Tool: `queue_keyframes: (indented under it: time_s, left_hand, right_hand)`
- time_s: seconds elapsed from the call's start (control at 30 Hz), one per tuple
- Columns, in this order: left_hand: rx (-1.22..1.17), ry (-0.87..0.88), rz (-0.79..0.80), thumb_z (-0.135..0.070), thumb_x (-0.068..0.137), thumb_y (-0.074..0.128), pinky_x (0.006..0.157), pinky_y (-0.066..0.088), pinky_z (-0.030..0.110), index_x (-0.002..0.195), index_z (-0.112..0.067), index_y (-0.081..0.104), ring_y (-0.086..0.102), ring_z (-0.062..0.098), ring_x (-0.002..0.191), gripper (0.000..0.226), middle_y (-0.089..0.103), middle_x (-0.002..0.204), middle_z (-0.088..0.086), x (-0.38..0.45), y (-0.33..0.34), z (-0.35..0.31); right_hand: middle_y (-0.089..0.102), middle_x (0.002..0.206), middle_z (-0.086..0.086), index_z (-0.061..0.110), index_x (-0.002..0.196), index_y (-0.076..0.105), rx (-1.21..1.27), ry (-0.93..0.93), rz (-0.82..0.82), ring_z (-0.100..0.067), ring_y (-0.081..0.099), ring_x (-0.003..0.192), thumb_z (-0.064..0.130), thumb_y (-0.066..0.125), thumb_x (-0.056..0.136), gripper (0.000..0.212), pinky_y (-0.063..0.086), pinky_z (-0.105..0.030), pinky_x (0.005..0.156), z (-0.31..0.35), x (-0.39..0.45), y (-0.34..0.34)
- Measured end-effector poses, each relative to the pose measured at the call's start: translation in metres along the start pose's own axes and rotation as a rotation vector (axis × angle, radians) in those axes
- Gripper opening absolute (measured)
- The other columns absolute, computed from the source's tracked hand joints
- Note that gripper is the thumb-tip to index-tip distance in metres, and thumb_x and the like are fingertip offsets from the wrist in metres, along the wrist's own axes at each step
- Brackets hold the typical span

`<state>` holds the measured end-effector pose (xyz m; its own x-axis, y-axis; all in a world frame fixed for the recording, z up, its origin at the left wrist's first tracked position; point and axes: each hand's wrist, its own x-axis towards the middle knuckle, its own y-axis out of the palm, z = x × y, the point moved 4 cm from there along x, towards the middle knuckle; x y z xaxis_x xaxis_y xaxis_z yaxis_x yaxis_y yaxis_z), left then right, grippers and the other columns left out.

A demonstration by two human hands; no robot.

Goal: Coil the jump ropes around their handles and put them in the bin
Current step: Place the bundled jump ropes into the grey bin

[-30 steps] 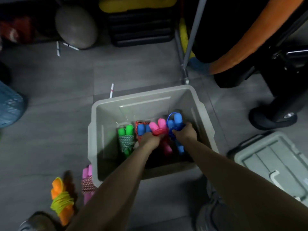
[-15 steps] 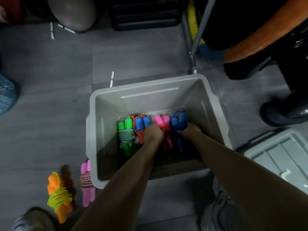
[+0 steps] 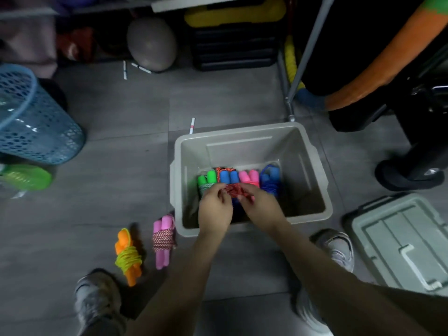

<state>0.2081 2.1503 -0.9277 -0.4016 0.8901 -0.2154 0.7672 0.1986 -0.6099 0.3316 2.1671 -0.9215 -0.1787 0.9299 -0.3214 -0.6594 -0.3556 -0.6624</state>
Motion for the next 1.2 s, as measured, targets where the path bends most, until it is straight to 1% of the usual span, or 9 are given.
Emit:
queue_keyframes:
  time_s: [0.13,0.23,0.3,0.4,0.53,0.8,1.0,1.1,1.2]
  left_hand:
    - [-0.062,-0.033,-0.232,-0.004,0.085,0.053,0.091,0.037,0.017,0.106,-0.005,0.069,0.062,0.029,0.102,0.027,0.069,0.106,0.013,-0.040,-0.057,0.036]
    - [-0.068,-0.081,-0.266,-0.015,0.087,0.047,0.104,0.041,0.039,0.107,-0.009,0.068,0.055,0.028,0.119,0.030,0.065,0.119,0.009,-0.064,-0.086,0.074]
    - [-0.126,-0.138,-0.266,-0.016,0.086,0.044,0.100,0.044,0.044,0.110,-0.009,0.068,0.054,0.029,0.121,0.034,0.064,0.122,0.011,-0.075,-0.100,0.098]
    - [-0.174,-0.242,-0.311,-0.027,0.081,0.038,0.086,0.050,0.043,0.106,-0.008,0.067,0.062,0.034,0.098,0.043,0.068,0.104,0.013,-0.080,-0.120,0.131]
    - [-0.178,-0.417,-0.368,-0.008,0.091,0.050,0.097,0.043,0.041,0.119,-0.004,0.063,0.056,0.034,0.112,0.031,0.062,0.120,0.017,-0.068,-0.132,0.182]
    - [-0.163,-0.571,-0.352,-0.020,0.094,0.055,0.110,0.022,0.037,0.141,0.004,0.037,0.032,0.036,0.136,0.055,0.039,0.144,0.025,-0.027,-0.119,0.278]
    - [-0.125,-0.776,-0.450,-0.032,0.086,0.067,0.103,0.025,0.037,0.138,-0.002,0.043,0.035,0.041,0.126,0.065,0.043,0.132,0.030,-0.005,-0.128,0.318]
    - [-0.214,-0.842,-0.376,-0.047,0.077,0.072,0.103,0.036,0.038,0.128,-0.018,0.054,0.042,0.037,0.121,0.061,0.049,0.126,0.022,0.000,-0.125,0.332]
    - [-0.398,-0.815,-0.389,-0.067,0.052,0.069,0.081,0.052,0.057,0.105,-0.034,0.051,0.065,0.036,0.094,0.064,0.067,0.104,0.012,0.001,-0.114,0.353]
  right_hand:
    - [0.068,0.113,-0.006,0.016,0.117,0.065,0.112,-0.134,-0.045,-0.026,0.059,0.107,0.036,0.050,0.088,0.039,0.045,-0.031,0.095,0.043,-0.047,0.033]
    - [0.068,0.109,-0.005,0.015,0.113,0.068,0.186,-0.190,-0.042,-0.025,0.061,0.100,0.039,0.048,0.086,0.040,0.050,-0.035,0.090,0.070,-0.074,0.068]
    - [0.066,0.116,-0.003,0.016,0.117,0.065,0.217,-0.150,0.036,-0.019,0.062,0.100,0.033,0.051,0.091,0.034,0.048,-0.029,0.090,0.079,-0.085,0.098]
    - [0.062,0.124,-0.002,0.016,0.126,0.057,0.208,-0.054,0.176,-0.014,0.060,0.102,0.023,0.053,0.095,0.032,0.037,-0.014,0.082,0.082,-0.089,0.142]
    - [0.061,0.125,-0.006,0.008,0.129,0.054,0.234,0.059,0.249,-0.015,0.059,0.111,0.014,0.054,0.094,0.036,0.032,-0.006,0.081,0.068,-0.075,0.194]
    - [0.054,0.129,-0.003,0.010,0.137,0.043,0.277,0.227,0.195,-0.019,0.053,0.117,0.026,0.062,0.090,0.053,0.040,-0.030,0.098,0.047,-0.017,0.273]
    - [0.066,0.112,-0.008,0.014,0.117,0.059,0.287,0.437,0.139,-0.027,0.063,0.104,0.072,0.056,0.060,0.082,0.050,-0.042,0.090,0.027,0.016,0.317]
    - [0.070,0.098,-0.001,0.020,0.106,0.064,0.344,0.432,0.174,-0.019,0.066,0.093,0.058,0.066,0.065,0.056,0.053,-0.042,0.086,0.031,0.019,0.323]
    - [0.071,0.092,0.001,0.019,0.099,0.065,0.406,0.378,0.181,-0.016,0.067,0.088,0.034,0.071,0.076,0.028,0.053,-0.040,0.084,0.034,0.017,0.320]
